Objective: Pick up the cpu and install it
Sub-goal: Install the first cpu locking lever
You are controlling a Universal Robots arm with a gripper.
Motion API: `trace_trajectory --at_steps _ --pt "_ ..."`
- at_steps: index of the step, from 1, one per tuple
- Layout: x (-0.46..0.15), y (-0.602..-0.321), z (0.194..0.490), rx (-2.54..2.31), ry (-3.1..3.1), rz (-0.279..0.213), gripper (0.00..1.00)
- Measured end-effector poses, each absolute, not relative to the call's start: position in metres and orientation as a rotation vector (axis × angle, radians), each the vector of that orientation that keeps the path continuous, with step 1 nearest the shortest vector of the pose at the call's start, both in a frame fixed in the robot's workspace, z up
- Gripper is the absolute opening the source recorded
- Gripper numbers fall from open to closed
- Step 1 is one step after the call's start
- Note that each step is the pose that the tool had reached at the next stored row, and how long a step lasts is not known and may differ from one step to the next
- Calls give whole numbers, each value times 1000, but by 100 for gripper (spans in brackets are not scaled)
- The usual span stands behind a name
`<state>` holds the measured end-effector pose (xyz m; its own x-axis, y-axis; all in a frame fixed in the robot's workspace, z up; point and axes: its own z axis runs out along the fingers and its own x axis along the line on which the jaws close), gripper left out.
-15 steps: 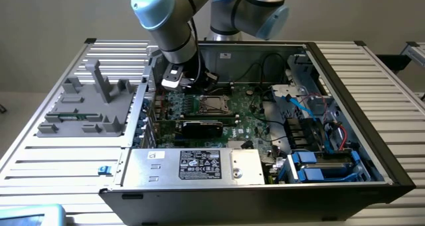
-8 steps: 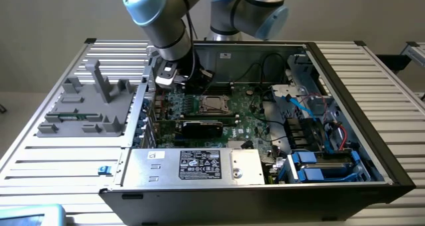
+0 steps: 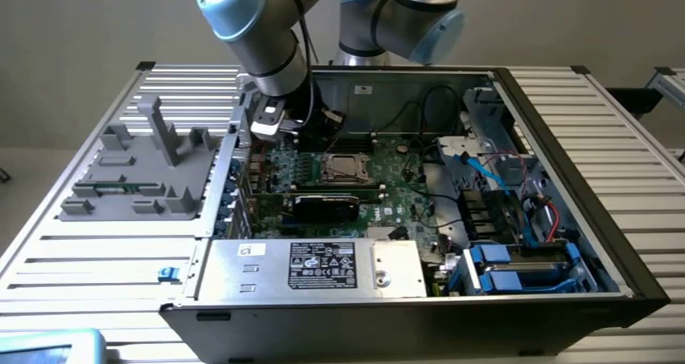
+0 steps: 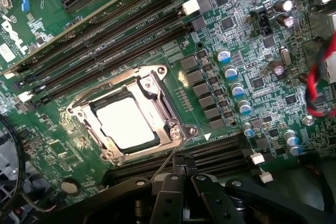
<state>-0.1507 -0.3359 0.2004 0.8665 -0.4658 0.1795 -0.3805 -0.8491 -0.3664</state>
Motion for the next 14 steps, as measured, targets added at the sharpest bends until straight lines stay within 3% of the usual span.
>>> trace_trajectory --at_steps 14 --pt "-152 -335 196 -2713 630 -397 11"
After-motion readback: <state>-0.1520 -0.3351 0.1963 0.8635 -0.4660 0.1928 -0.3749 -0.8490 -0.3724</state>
